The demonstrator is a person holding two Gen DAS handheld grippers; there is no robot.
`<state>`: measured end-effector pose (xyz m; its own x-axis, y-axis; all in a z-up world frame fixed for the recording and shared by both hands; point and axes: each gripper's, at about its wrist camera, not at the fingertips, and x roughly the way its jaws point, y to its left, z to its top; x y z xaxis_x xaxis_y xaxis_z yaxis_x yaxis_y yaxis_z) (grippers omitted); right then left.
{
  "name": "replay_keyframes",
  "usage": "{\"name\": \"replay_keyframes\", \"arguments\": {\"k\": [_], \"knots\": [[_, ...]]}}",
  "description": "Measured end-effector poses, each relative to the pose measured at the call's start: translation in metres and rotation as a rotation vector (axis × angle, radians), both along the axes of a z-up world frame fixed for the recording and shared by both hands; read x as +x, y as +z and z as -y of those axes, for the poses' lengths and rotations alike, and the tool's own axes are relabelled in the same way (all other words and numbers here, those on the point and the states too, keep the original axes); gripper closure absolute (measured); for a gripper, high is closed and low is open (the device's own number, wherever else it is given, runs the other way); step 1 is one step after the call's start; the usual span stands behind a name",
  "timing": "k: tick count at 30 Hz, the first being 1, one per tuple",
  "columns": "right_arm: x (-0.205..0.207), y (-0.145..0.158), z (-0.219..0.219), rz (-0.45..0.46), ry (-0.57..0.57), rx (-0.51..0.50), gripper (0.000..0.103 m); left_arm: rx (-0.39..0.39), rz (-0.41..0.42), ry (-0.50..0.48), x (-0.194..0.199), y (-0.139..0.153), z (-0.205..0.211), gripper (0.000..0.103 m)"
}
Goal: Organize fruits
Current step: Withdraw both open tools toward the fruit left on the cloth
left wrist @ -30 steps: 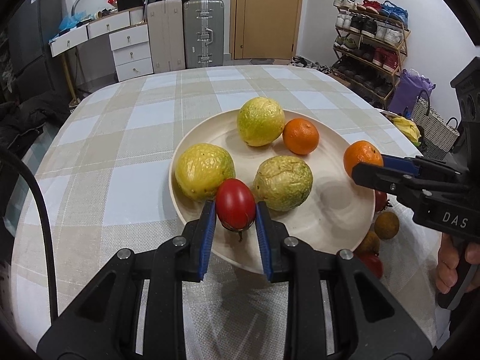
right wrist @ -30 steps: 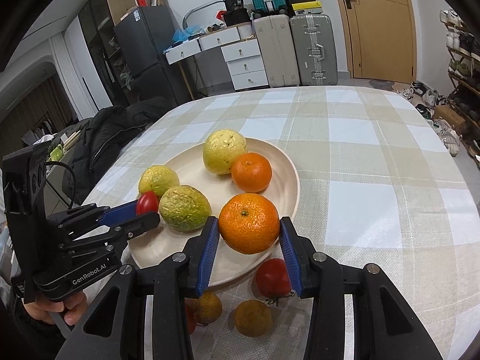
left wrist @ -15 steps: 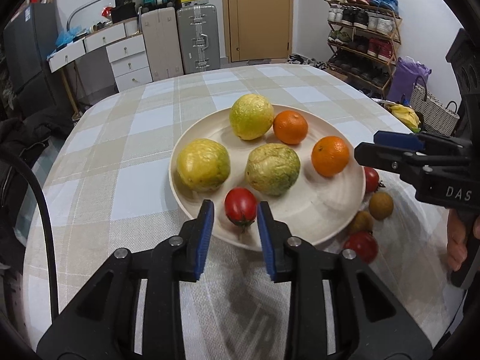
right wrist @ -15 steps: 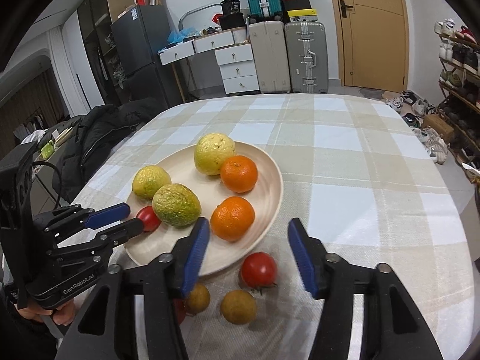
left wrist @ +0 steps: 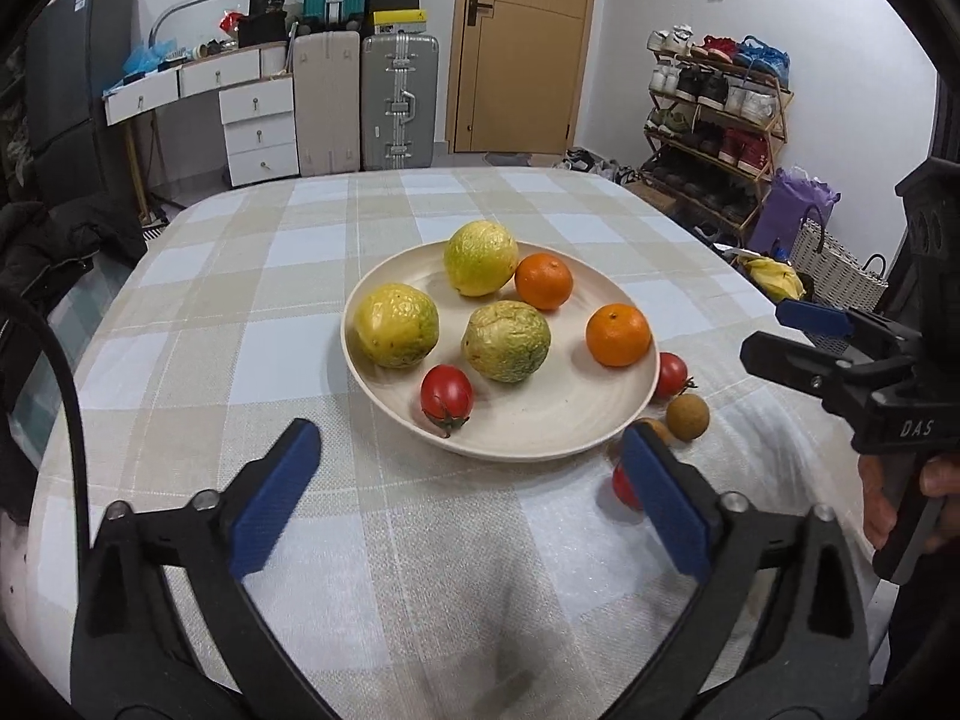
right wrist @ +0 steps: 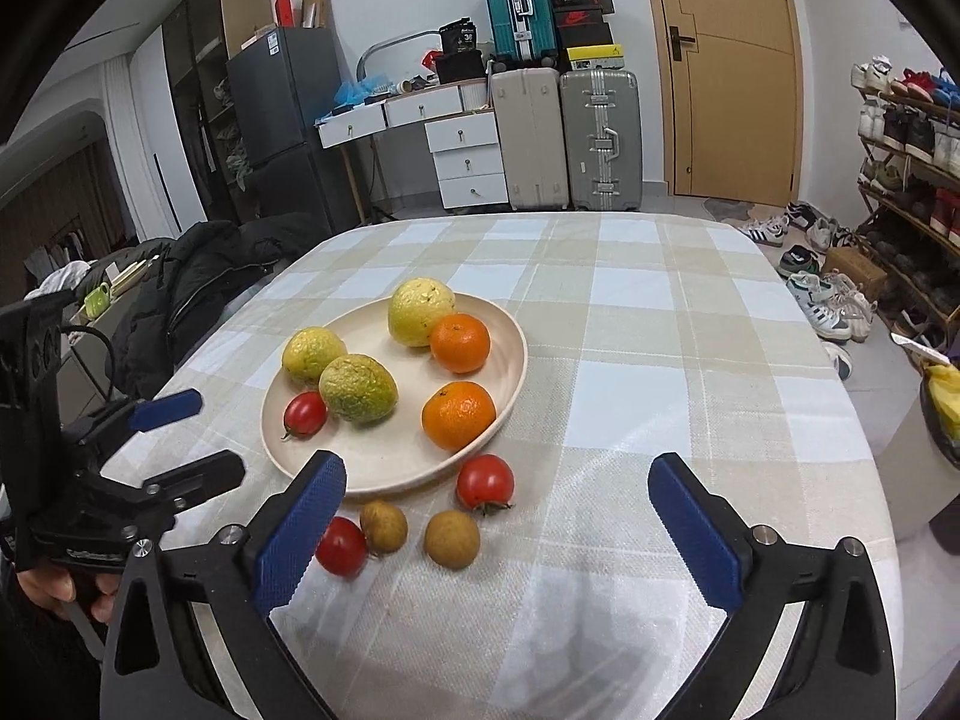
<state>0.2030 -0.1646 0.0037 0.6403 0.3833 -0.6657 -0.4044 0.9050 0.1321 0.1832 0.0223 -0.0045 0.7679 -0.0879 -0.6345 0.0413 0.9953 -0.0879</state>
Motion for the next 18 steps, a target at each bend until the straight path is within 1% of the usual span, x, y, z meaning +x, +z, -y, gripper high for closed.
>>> {"name": "replay_keyframes", "arguments": {"k": [2,7,10,18], "knots": [[-0.001,-0.001,-0.001,0.000,0.002,-0.015,0.000,0.004,0.014,0.001,-0.006,0.003,0.003,0.001],[0.004,-0.010,-0.002,-0.032,0.007,-0.017,0.000,0.038,0.003,-0.002,-0.009,0.002,0.011,0.001],[0.005,-0.014,-0.003,-0.042,0.007,-0.035,0.000,0.039,-0.007,-0.008,-0.010,-0.001,0.012,0.001],[0.011,-0.033,-0.007,-0.124,-0.001,-0.098,0.000,0.050,-0.024,-0.013,-0.007,-0.007,0.015,0.001]]}}
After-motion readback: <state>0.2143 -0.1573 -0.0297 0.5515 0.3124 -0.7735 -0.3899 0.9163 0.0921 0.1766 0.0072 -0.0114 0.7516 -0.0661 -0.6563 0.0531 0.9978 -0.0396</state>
